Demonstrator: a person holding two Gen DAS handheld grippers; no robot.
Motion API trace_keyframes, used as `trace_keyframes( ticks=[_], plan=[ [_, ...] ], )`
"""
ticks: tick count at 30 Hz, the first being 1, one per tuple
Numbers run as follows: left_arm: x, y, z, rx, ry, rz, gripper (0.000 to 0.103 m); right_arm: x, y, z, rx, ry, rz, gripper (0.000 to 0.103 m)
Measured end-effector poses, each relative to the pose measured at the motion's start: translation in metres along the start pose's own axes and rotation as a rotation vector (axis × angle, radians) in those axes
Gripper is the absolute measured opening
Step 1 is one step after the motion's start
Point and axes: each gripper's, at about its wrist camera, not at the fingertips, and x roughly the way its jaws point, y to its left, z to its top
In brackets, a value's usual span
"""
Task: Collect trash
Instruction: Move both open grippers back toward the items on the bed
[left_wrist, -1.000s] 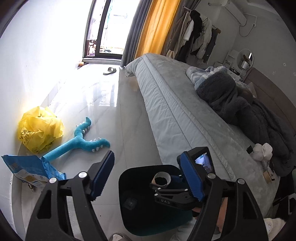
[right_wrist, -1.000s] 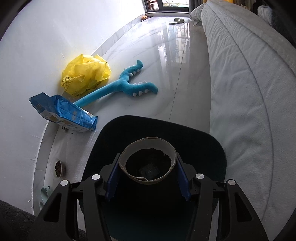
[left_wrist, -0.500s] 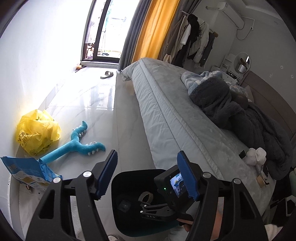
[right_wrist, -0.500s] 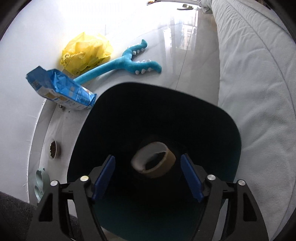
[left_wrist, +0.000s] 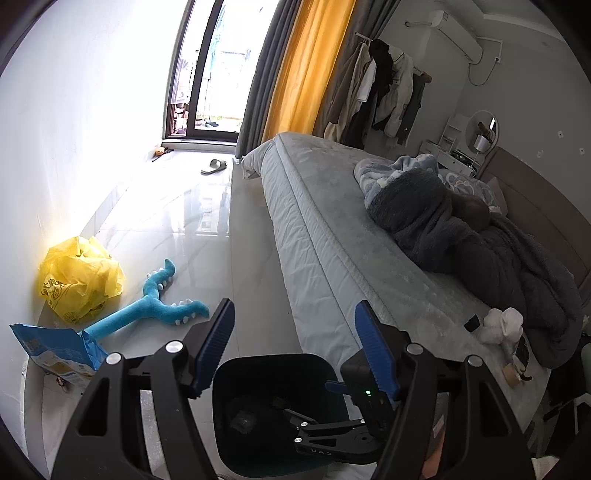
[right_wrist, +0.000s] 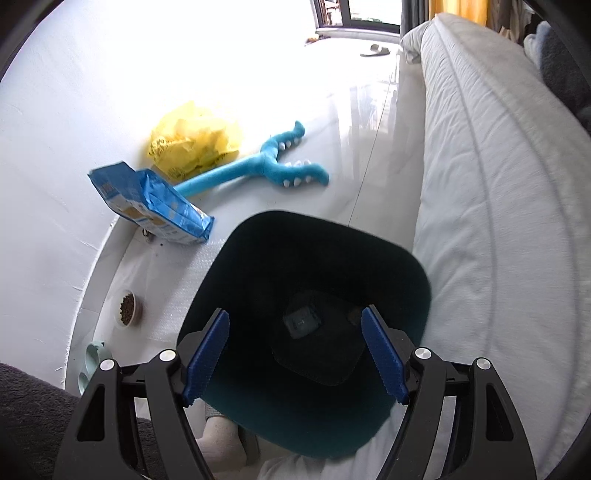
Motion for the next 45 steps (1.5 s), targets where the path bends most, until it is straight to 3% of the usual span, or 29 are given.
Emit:
trace_keyframes(
  ticks=[6,17,22,27,45],
  plan=[
    [0.001,-0.02,0.004,0.02,-0.03,0.004,0.08,-0.041,-0.013,-0.005,0.017,-0.074,0.01,0.075],
    [0.007,-0.064,0.003,0.027,-0.054,-0.056,0.092,-0.114,-0.044,-0.023,0.035,-0.212,-0.013,0.077],
    [0.015,-0.09,0.001,0.017,-0.047,-0.111,0.092,-0.137,-0.066,-0.035,0.06,-0.247,-0.037,0.077],
    [0.019,-0.114,-0.001,0.046,-0.046,-0.129,0.092,-0.158,-0.086,-0.049,0.057,-0.276,-0.095,0.077],
    [0.038,-0.185,-0.015,0.085,-0.026,-0.213,0.092,-0.219,-0.15,-0.106,0.131,-0.355,-0.172,0.078]
  ],
)
